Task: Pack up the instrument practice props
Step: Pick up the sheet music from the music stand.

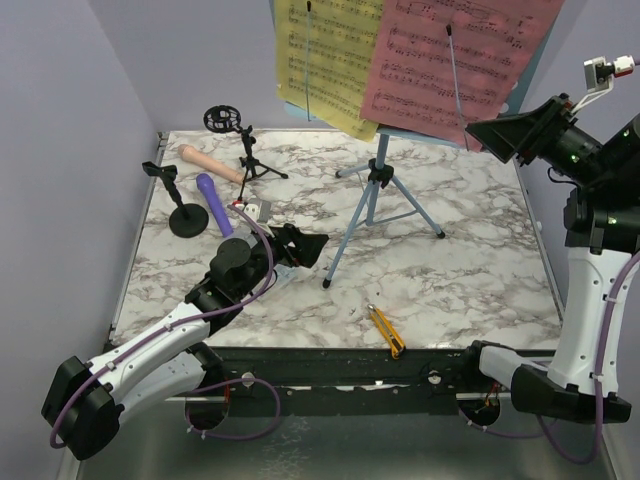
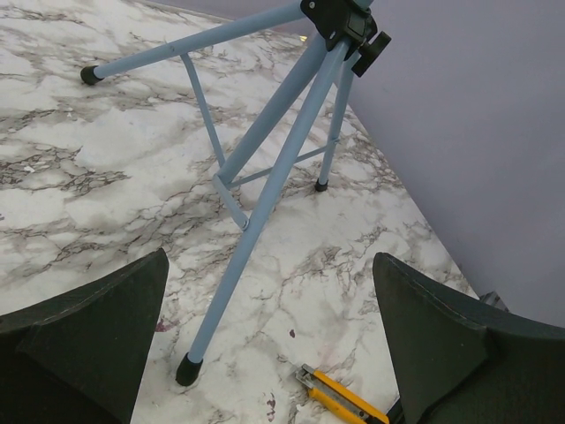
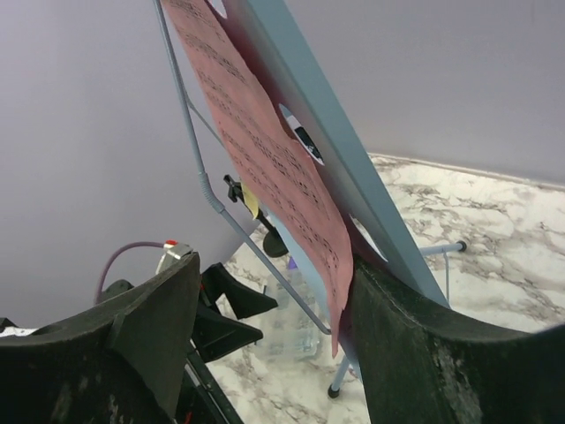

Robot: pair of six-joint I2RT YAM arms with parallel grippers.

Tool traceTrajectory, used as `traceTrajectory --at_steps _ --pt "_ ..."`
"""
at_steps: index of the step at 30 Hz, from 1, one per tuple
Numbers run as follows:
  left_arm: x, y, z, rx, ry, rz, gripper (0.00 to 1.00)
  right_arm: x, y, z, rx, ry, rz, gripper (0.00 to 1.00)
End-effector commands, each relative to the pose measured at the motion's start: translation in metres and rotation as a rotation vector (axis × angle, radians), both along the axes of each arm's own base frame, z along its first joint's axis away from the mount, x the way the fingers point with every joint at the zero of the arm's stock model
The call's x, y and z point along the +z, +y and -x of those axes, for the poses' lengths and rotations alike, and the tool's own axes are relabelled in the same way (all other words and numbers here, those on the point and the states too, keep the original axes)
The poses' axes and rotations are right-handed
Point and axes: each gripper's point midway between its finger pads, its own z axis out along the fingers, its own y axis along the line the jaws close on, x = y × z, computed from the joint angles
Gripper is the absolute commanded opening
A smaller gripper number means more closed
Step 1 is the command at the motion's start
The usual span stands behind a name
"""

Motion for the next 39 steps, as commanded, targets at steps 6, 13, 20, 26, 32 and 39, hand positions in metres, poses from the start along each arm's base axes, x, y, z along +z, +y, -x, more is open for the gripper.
traceTrajectory --at_steps 6,13,20,26,32,39 --pt "-0.004 0.004 -0.001 0.02 0.008 -0.001 0.99 0.018 0.004 -0.007 0.069 -0.095 -0.004 0.63" --pt "-0.003 0.003 -0.002 0.018 0.011 0.004 0.99 0.03 0.005 -0.012 0.095 -0.148 -0.005 0.53" --pt "-0.001 0.003 -0.001 0.018 0.009 0.01 0.99 0.047 0.004 -0.016 0.094 -0.197 0.002 0.48" --pt "-0.001 0.003 0.0 0.014 0.015 0.016 0.99 0.062 0.002 -0.021 0.068 -0.266 0.023 0.34" --pt "0.0 0.003 0.0 0.015 0.018 0.025 0.99 0.083 0.0 -0.019 0.029 -0.348 0.068 0.0" --pt "0.002 0.004 0.002 0.014 0.013 0.032 0.99 0.135 -0.011 -0.012 -0.098 -0.509 0.141 0.0"
